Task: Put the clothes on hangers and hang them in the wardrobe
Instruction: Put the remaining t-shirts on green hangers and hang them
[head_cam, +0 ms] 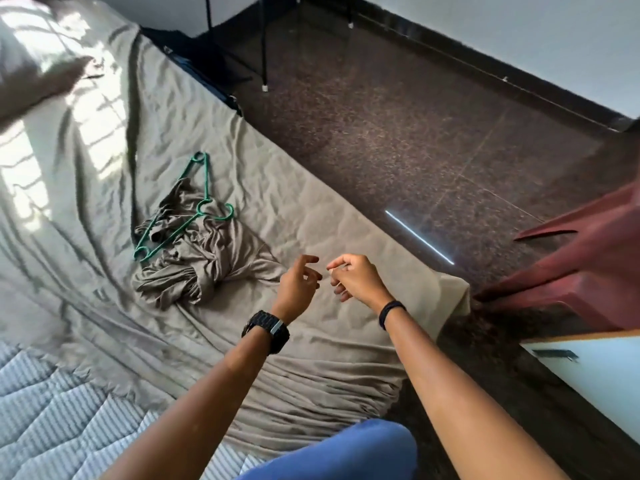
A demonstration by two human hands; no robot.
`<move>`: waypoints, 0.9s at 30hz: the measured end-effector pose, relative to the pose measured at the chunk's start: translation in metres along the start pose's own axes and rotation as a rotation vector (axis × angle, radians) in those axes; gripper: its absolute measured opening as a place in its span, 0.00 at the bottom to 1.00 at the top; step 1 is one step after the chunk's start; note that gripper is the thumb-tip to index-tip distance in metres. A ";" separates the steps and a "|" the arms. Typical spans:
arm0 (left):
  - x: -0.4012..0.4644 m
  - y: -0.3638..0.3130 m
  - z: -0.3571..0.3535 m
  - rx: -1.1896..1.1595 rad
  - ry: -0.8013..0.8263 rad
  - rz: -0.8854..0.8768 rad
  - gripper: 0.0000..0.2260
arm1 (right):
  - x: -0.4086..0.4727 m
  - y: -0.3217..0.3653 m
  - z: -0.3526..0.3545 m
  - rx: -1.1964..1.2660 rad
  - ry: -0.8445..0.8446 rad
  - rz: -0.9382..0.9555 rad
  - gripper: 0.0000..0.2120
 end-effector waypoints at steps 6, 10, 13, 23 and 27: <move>0.040 0.090 0.035 0.173 -0.116 -0.050 0.13 | 0.066 -0.028 -0.093 -0.118 0.076 0.127 0.06; 0.065 0.140 0.059 0.354 -0.198 -0.102 0.20 | 0.098 -0.038 -0.141 -0.280 0.087 0.240 0.11; 0.081 0.166 0.084 0.617 -0.235 -0.082 0.28 | 0.119 -0.031 -0.171 -0.403 0.114 0.305 0.16; 0.107 0.206 0.127 0.734 -0.113 -0.329 0.11 | 0.140 -0.031 -0.203 -0.453 -0.172 0.227 0.06; 0.105 0.196 0.130 0.514 0.142 -0.478 0.09 | 0.132 -0.020 -0.167 -0.519 -0.341 0.176 0.10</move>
Point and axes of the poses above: each hand's wrist, its own x-axis towards the middle knuckle, its own z-axis out of the back of the hand, y = z × x, the point moved 3 cm from there along x, towards the middle knuckle, and after that the axes turned 4 degrees about -z, right-handed, at the moved point
